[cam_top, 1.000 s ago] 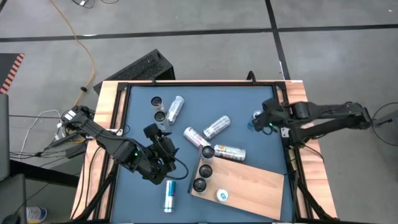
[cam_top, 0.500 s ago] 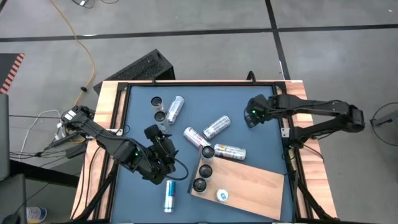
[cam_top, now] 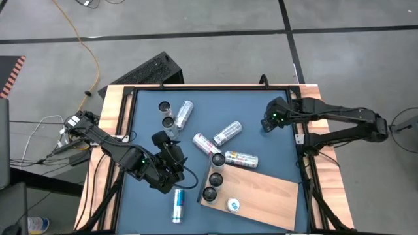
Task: Place canned beverage on shelf
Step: Put the right blue soda can on the shelf
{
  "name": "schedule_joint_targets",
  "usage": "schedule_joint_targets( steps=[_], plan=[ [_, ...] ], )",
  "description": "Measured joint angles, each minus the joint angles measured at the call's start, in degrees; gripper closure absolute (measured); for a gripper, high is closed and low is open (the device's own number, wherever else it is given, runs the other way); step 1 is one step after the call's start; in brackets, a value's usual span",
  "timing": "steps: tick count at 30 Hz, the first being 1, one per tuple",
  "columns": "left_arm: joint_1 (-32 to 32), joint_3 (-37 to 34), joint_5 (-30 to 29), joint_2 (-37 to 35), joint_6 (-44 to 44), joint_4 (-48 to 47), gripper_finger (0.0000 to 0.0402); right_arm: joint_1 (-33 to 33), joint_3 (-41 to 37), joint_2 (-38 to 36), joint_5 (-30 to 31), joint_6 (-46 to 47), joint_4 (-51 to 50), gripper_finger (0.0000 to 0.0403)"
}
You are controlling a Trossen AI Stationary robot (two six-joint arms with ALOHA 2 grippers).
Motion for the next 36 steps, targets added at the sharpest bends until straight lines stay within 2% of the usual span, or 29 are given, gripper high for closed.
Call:
schedule_joint_targets(
  steps=[17,31,36],
  plan=[
    [0.0,0.0,0.7,0.0,0.0,0.0,0.0099,0.0,0.2,9.9,1.0,-1.8,-0.5,0.0142],
    [0.0,0.0,0.7,0.0,0.2,0.0,0.0099,2.1,0.0,7.3,-0.3,-0.9,-0.6,0.0142],
    [0.0,0.0,0.8,0.0,0.2,0.0,0.0099,3.0,0.0,6.8,-0.7,-3.6,-1.0,0.0142]
  ],
)
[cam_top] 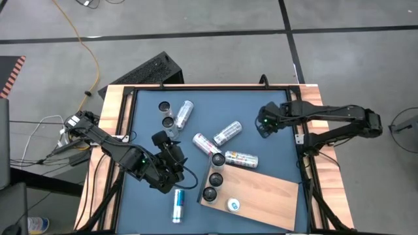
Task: Place canned beverage on shelf
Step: Put the right blue soda can on the shelf
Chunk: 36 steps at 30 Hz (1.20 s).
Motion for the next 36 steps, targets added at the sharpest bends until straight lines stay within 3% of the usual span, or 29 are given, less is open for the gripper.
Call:
schedule_joint_targets(
  steps=[11,17,27,36],
  plan=[
    [0.0,0.0,0.0,0.0,0.0,0.0,0.0099,-0.1,7.6,0.3,0.9,-0.3,-6.3,0.0131],
    [0.0,0.0,0.4,0.0,-0.1,0.0,0.0099,-2.4,7.0,1.7,0.5,-0.8,-9.1,0.0124],
    [0.0,0.0,1.0,0.0,-0.2,0.0,0.0099,-4.4,7.0,2.5,-3.6,-0.7,-7.2,0.0051],
    [0.0,0.0,1.0,0.0,0.0,0.0,0.0099,-6.0,2.7,2.4,-3.6,0.3,-5.6,0.0052]
  ],
)
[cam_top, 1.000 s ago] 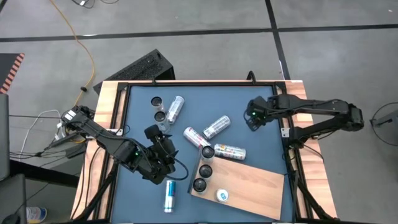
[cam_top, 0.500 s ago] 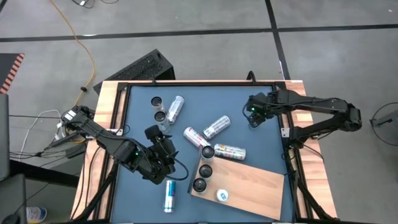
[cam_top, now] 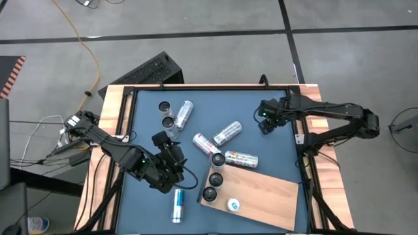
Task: Place canned beverage on shelf
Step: Put the right blue soda can on the shelf
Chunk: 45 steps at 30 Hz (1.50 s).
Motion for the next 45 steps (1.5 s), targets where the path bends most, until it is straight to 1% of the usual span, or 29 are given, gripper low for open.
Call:
schedule_joint_targets(
  steps=[4,9,22,25,30,36,42,45],
  plan=[
    [0.0,0.0,0.0,0.0,0.1,0.0,0.0099,-1.1,-1.3,0.0,0.7,0.5,1.6,0.0060],
    [0.0,0.0,0.0,0.0,0.1,0.0,0.0099,-1.8,-1.3,0.0,0.6,0.2,4.4,0.0081],
    [0.0,0.0,-0.1,0.0,0.1,0.0,0.0099,-2.1,-1.3,0.0,-1.6,0.4,3.9,0.0132],
    [0.0,0.0,-0.1,0.0,0.1,0.0,0.0099,-2.0,-1.3,0.0,-1.7,0.5,3.7,0.0159],
    [0.0,0.0,-0.1,0.0,0.1,0.0,0.0099,-1.9,-1.2,-0.1,-1.7,0.4,3.9,0.0228],
    [0.0,0.0,-0.2,0.0,0.1,0.0,0.0099,-0.2,-1.2,-0.1,-1.4,-0.3,4.0,0.0231],
    [0.0,0.0,-0.2,0.0,0.2,0.0,0.0099,2.8,-1.2,-0.3,-1.0,-3.2,3.7,0.0231],
    [0.0,0.0,-0.2,0.0,0.2,0.0,0.0099,4.1,-0.2,-0.4,-2.5,-3.2,2.4,0.0231]
  ],
)
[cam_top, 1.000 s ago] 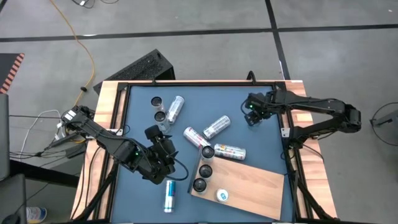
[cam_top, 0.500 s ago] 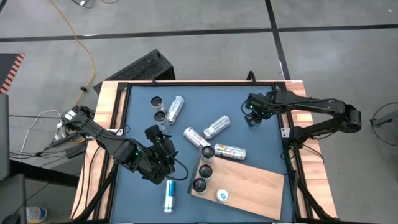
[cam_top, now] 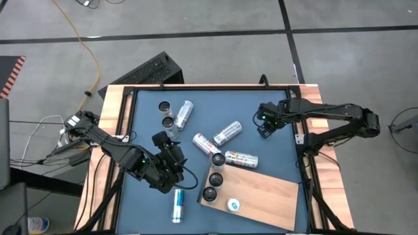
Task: Place canned beverage on shelf
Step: Put the right blue soda can on the shelf
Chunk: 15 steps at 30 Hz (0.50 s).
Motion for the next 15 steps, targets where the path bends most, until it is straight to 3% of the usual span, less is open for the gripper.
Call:
schedule_joint_targets(
  steps=[15],
  plan=[
    [0.0,0.0,0.0,0.0,0.0,0.0,0.0099,14.4,20.4,-0.1,-0.1,-6.9,-9.0,0.0231]
  ],
)
